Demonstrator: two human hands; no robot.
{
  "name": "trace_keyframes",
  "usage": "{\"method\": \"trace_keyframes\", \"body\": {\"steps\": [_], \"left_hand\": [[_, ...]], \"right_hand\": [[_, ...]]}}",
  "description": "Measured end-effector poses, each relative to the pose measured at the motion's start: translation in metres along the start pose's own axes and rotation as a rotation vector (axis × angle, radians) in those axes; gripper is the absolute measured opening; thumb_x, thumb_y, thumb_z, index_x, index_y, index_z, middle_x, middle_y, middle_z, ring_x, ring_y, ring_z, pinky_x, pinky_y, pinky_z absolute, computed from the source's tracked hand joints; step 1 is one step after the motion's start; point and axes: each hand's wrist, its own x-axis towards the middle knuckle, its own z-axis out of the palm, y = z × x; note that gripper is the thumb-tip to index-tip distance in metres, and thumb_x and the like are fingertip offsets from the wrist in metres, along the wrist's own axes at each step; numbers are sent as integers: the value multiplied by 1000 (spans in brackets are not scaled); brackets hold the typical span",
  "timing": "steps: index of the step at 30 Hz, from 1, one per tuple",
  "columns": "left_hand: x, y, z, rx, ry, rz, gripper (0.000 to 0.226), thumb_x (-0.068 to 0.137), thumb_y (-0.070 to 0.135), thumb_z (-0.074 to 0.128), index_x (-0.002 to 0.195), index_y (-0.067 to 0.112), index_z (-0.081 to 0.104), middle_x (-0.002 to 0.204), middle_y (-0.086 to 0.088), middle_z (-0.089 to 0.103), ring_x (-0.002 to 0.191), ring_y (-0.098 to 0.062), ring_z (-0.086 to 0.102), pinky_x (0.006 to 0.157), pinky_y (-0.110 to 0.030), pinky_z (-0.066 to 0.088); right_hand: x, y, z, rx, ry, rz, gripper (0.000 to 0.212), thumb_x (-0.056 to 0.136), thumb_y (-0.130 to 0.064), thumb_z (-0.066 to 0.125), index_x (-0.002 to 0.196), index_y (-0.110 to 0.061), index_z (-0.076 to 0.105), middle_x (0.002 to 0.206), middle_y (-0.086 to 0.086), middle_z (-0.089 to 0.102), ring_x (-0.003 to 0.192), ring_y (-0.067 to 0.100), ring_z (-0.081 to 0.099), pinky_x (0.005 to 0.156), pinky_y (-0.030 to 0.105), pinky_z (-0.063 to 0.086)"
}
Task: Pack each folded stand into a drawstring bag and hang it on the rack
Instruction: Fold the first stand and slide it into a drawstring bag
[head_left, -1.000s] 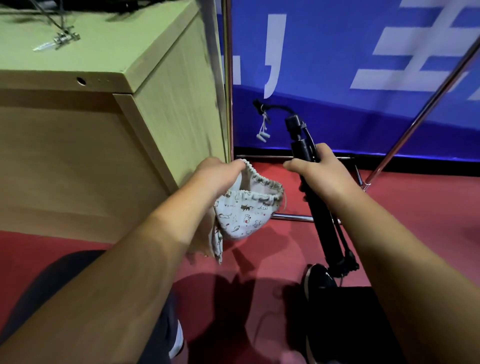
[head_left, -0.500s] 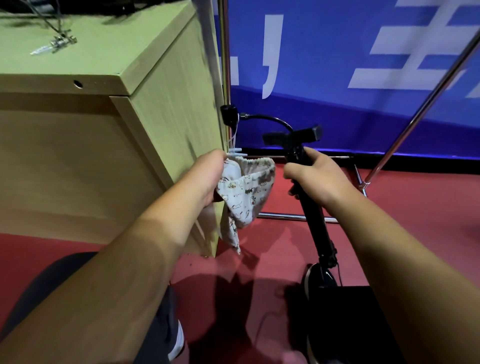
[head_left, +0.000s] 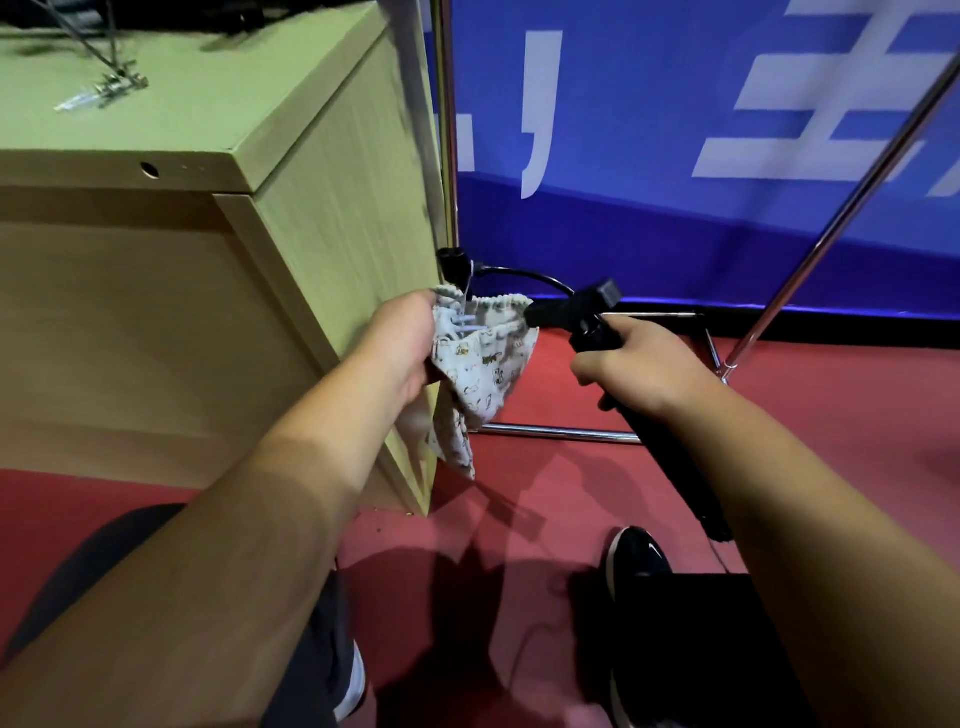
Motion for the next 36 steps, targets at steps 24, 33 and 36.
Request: {"method": "trace_keyframes", "body": {"steps": [24,33,36], "left_hand": [[-1,-18,-1,826,31,369,39,101,47,65,96,12,79,87,-9,79,88,-29,76,81,-32,59],[-1,-16,-4,878,-49,322,31,104,45,63,92,23,80,85,2,77,73,-18,69,66,-25,48],[-1,-12,-7,773,-87,338,31,102,54,63,95,27,77,84,10,73,83,-16,68,89,-26,55]], "right_hand": [[1,1,5,-194,-196,-54,20,66,-25,78,86,-24,76,79,11,73,65,21,61,64,37,53],[-1,-5,10,-124,-309,-100,20,64,-24,74,84,-19,76,66,0,65,61,16,53,60,33,41],[-1,-3,15,-107,-335,-80,18,64,-23,75,82,-22,76,66,2,63,61,19,53,55,34,42]]}}
